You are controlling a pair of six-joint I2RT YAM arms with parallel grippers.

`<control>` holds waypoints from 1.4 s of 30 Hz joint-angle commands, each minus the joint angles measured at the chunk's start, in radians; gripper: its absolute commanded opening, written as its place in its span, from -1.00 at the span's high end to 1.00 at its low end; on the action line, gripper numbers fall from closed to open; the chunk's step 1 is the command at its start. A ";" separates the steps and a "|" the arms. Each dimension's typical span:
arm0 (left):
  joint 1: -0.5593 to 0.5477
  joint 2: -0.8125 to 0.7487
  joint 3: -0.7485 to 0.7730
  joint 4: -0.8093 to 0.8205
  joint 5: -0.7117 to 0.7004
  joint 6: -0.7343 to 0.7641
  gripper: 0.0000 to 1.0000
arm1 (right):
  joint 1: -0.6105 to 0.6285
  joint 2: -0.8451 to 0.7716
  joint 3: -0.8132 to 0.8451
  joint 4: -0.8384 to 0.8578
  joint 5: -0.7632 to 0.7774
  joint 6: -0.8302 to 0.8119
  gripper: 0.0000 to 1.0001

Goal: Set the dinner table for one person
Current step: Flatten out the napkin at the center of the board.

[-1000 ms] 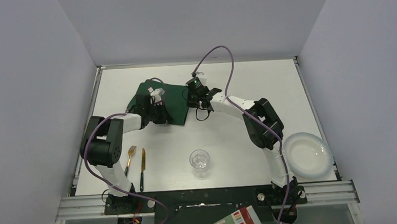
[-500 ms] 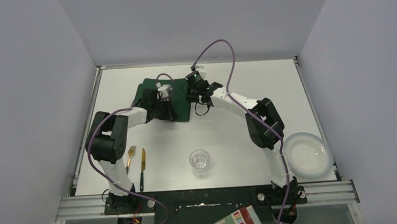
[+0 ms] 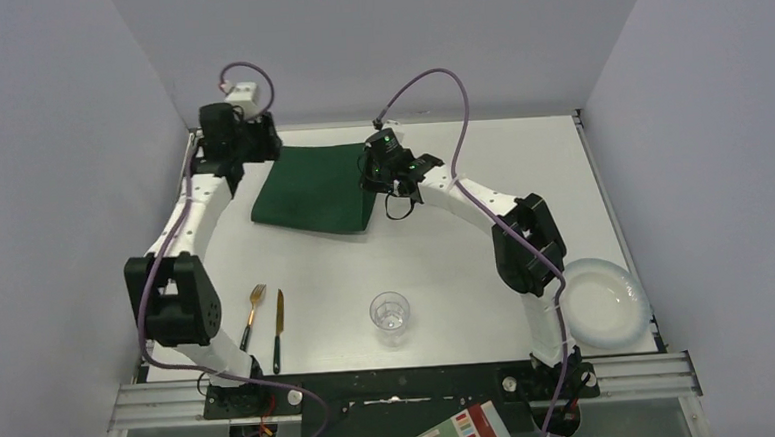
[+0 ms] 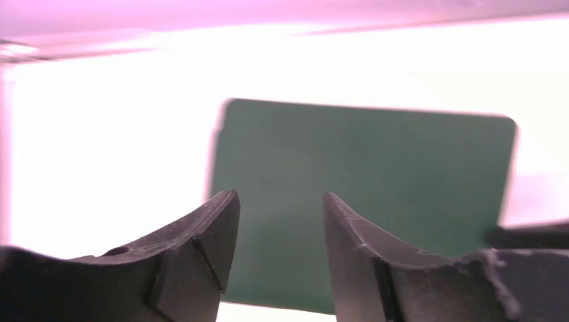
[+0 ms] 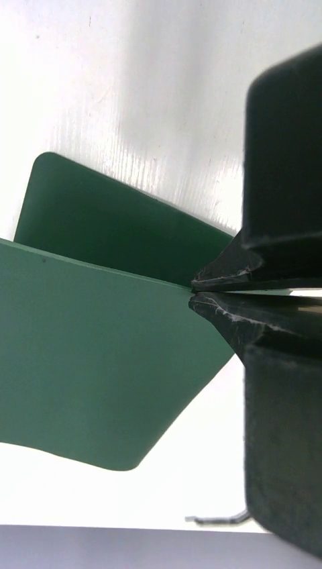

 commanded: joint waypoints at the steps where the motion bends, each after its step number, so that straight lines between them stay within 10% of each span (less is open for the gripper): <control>1: 0.165 -0.108 0.034 -0.012 -0.193 0.086 0.20 | -0.007 -0.102 0.003 0.039 -0.045 0.010 1.00; 4: 0.276 -0.036 0.014 -0.018 -0.242 0.059 1.00 | -0.011 -0.124 -0.013 0.047 -0.066 0.009 1.00; 8: 0.376 0.066 -0.058 0.026 -0.097 0.006 1.00 | -0.022 -0.152 -0.033 0.057 -0.075 0.002 1.00; 23: 0.428 0.336 -0.059 0.427 0.666 -0.419 -0.21 | -0.069 -0.192 -0.078 0.082 -0.109 -0.006 1.00; 30: 0.412 0.486 -0.059 0.803 0.847 -0.709 -0.38 | -0.073 -0.191 -0.076 0.082 -0.120 -0.009 1.00; 42: 0.314 0.645 0.085 0.702 0.897 -0.632 -0.24 | -0.076 -0.183 -0.069 0.082 -0.129 -0.011 1.00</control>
